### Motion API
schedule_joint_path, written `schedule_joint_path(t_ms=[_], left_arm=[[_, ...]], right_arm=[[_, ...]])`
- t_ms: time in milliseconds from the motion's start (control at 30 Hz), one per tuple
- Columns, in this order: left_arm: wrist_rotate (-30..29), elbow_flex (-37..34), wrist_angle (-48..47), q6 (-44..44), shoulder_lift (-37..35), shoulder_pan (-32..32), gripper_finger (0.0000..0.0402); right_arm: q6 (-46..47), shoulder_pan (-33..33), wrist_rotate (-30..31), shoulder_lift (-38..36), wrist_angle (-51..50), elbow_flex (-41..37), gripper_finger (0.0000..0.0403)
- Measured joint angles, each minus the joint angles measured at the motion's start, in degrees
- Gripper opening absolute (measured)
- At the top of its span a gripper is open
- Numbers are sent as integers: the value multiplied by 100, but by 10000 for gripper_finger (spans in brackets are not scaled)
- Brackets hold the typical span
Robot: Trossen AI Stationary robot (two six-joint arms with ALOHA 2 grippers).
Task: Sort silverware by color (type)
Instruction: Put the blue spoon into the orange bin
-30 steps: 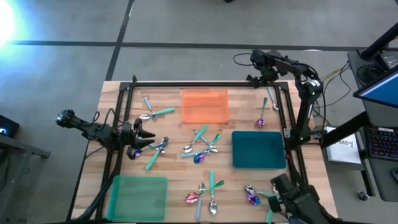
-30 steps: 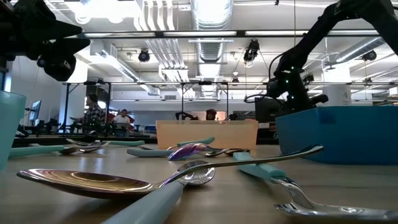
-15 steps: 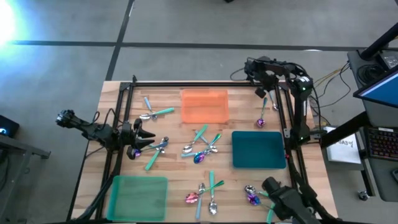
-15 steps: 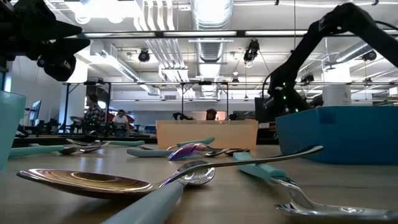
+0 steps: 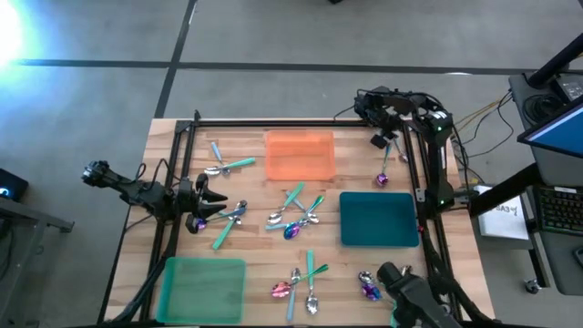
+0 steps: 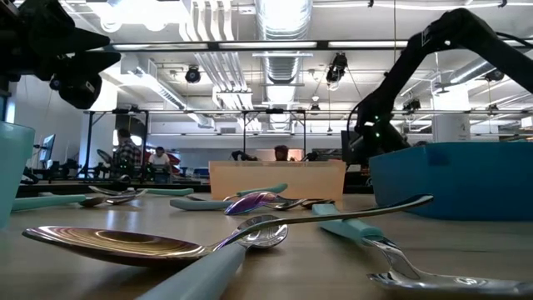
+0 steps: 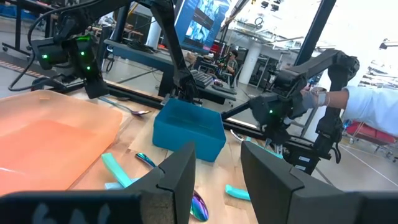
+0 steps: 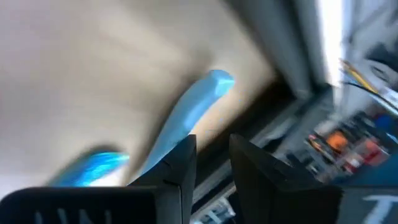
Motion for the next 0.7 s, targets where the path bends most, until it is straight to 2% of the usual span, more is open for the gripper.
schedule_joint_path(t_ms=[67, 700], left_arm=[[2, -1, 0, 0, 1, -2, 114], [1, 0, 0, 0, 1, -1, 114]], right_arm=[[-77, 63, -400, 6, 28, 0, 91], [-310, 851, -707, 58, 194, 243, 91]])
